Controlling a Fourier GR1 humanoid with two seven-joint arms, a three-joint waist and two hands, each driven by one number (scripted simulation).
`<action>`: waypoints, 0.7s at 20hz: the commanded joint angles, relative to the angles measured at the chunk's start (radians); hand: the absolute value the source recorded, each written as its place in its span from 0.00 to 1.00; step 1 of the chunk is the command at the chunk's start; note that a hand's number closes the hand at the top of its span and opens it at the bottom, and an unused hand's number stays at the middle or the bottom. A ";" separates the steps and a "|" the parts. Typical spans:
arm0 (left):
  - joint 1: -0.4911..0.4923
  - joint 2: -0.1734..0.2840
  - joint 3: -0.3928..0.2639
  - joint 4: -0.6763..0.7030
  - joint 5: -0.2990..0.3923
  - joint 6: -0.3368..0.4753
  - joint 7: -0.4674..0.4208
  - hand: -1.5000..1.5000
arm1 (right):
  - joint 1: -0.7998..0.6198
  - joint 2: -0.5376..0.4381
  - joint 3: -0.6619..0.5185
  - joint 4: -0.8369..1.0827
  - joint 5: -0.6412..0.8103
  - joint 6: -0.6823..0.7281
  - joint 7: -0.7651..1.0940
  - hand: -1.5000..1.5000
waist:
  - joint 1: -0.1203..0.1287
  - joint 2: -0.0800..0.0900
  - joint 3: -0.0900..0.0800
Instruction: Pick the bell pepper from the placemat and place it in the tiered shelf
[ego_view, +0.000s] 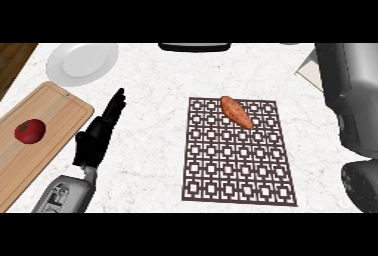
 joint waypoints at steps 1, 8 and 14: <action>-0.005 0.015 0.012 -0.037 0.003 -0.011 0.037 0.50 | -0.013 -0.029 -0.025 0.014 0.051 0.002 0.164 1.00 | 0.003 0.000 0.001; -0.045 -0.007 0.025 0.001 -0.020 -0.003 0.030 0.50 | 0.006 -0.116 -0.083 0.046 0.040 0.027 0.030 1.00 | -0.005 0.001 0.001; -0.010 -0.052 0.005 0.005 -0.044 0.011 -0.008 0.50 | 0.041 -0.182 -0.098 0.105 0.058 -0.045 -0.036 1.00 | -0.001 0.003 0.001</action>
